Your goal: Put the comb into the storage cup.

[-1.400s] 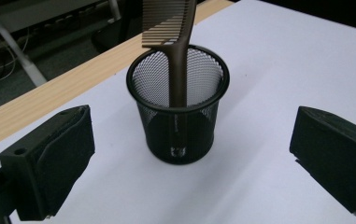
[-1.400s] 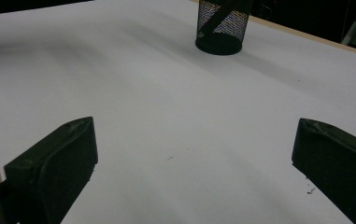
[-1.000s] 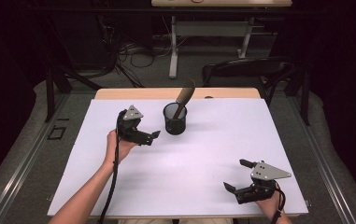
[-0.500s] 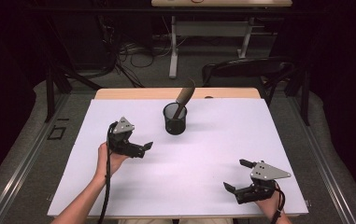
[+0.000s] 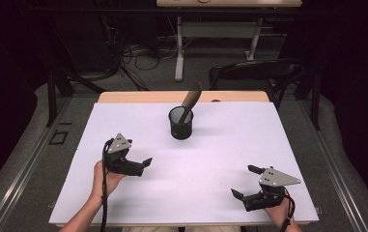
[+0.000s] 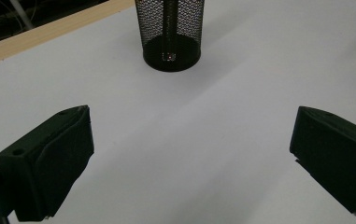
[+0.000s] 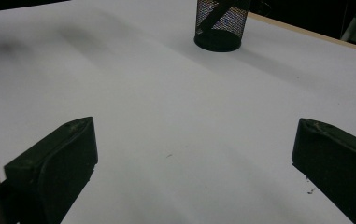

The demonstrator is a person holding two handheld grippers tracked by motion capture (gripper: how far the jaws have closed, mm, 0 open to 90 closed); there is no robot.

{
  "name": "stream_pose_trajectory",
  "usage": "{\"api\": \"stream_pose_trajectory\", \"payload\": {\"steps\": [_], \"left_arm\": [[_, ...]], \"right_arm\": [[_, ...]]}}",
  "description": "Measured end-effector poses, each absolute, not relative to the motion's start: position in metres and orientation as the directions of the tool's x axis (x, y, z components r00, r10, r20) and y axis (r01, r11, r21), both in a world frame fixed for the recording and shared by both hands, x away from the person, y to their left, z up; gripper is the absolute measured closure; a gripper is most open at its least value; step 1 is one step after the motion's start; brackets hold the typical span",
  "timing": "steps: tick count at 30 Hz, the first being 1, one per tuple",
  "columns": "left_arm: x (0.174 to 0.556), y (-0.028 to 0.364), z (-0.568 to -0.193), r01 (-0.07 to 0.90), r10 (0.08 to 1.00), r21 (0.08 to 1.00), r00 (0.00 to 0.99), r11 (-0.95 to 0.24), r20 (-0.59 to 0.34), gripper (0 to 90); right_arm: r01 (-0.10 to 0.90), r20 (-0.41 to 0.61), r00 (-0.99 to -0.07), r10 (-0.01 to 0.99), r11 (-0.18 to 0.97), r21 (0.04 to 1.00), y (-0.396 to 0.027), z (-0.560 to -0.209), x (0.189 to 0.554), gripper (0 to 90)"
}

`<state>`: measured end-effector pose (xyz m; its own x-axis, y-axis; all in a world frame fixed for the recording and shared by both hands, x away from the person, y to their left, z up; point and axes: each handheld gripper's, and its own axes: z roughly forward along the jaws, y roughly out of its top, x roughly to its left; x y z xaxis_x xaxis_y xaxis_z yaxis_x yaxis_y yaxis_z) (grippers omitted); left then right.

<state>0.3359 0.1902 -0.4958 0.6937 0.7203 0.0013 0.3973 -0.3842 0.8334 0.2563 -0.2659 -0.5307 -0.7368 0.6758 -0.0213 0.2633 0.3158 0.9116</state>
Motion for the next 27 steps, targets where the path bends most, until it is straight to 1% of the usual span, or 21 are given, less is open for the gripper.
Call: {"api": "stream_pose_trajectory", "payload": {"steps": [15, 27], "left_arm": [[0.309, 0.202, -0.499, 0.387, 0.720, 0.831, 0.693, -0.400, 0.024, 0.0], [0.288, 0.212, -0.505, 0.387, 0.735, 0.838, 0.678, -0.384, 0.024, 0.0]], "right_arm": [[0.265, -0.019, -0.738, 0.674, 0.316, 0.911, -0.266, -0.531, 0.257, 0.0], [0.267, -0.018, -0.739, 0.673, 0.317, 0.910, -0.266, -0.532, 0.257, 0.0]]}}
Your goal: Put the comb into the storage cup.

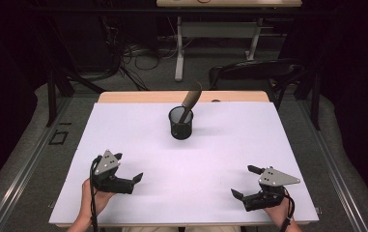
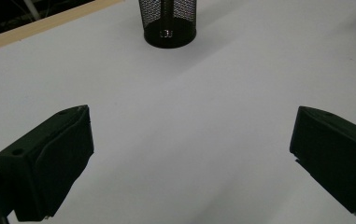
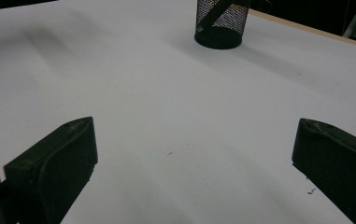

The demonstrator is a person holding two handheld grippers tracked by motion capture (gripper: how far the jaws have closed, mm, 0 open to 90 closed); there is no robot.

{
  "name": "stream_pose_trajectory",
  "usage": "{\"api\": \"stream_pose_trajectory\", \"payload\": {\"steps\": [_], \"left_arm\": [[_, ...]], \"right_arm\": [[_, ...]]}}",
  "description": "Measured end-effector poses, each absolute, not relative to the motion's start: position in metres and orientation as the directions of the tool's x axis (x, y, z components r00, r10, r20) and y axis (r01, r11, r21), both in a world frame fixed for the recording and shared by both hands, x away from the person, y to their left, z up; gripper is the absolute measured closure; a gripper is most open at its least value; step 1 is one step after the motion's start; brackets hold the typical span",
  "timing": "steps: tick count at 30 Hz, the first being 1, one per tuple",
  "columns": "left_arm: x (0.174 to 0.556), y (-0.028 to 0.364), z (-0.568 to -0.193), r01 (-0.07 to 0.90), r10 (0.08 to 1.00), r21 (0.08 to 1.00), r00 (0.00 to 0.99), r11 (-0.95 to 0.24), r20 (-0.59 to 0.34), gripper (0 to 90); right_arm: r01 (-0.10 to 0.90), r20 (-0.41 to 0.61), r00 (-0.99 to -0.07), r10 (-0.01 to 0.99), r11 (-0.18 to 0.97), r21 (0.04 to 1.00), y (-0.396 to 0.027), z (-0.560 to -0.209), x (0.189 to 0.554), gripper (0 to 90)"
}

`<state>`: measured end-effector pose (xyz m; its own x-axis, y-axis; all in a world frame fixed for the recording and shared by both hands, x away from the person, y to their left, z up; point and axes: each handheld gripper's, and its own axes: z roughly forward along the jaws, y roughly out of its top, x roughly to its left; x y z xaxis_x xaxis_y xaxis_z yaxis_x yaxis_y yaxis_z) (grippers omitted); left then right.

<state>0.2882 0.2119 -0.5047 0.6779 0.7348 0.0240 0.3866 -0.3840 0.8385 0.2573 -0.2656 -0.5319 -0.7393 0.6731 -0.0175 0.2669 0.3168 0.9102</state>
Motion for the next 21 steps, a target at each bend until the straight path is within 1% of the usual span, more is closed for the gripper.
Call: {"api": "stream_pose_trajectory", "payload": {"steps": [21], "left_arm": [[0.259, 0.223, -0.524, 0.367, 0.756, 0.863, 0.654, -0.348, 0.027, 0.0]], "right_arm": [[0.276, -0.014, -0.738, 0.674, 0.321, 0.906, -0.266, -0.532, 0.257, 0.0]]}}
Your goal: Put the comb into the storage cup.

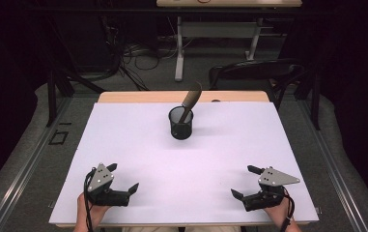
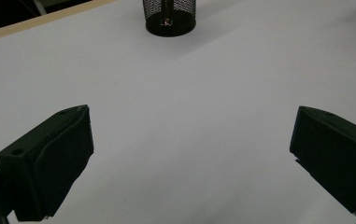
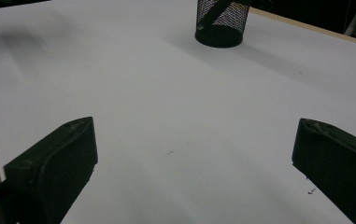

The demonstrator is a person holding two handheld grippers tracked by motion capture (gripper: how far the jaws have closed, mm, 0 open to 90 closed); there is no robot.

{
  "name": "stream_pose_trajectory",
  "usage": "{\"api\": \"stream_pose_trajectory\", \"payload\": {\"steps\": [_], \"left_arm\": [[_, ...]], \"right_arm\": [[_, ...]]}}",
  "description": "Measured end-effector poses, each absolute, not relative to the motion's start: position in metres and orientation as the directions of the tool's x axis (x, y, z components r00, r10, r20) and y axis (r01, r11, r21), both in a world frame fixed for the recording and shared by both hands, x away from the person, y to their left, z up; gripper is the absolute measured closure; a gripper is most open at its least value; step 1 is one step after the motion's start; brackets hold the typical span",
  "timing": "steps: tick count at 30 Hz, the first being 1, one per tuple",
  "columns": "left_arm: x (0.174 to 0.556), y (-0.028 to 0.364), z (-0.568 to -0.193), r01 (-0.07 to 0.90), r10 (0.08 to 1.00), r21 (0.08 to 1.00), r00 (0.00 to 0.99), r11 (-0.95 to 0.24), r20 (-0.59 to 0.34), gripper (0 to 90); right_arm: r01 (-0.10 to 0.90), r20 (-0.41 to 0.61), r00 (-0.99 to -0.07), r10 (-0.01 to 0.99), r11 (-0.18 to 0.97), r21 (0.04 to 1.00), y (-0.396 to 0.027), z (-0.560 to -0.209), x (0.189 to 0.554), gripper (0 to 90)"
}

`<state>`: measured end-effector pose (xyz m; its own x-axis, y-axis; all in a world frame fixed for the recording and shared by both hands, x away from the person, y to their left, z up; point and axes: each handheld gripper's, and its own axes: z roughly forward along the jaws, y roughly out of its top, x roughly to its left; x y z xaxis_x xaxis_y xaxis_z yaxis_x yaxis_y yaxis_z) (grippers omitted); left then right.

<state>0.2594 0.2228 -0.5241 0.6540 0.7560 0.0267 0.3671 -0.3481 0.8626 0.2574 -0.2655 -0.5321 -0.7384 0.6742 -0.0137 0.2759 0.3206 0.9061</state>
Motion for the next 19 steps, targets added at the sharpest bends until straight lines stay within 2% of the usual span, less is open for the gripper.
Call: {"api": "stream_pose_trajectory", "payload": {"steps": [19], "left_arm": [[0.2549, 0.2258, -0.5339, 0.361, 0.754, 0.867, 0.656, -0.343, 0.025, 0.0]], "right_arm": [[0.280, -0.012, -0.743, 0.669, 0.327, 0.903, -0.2647, -0.5325, 0.2571, 0.0]]}}
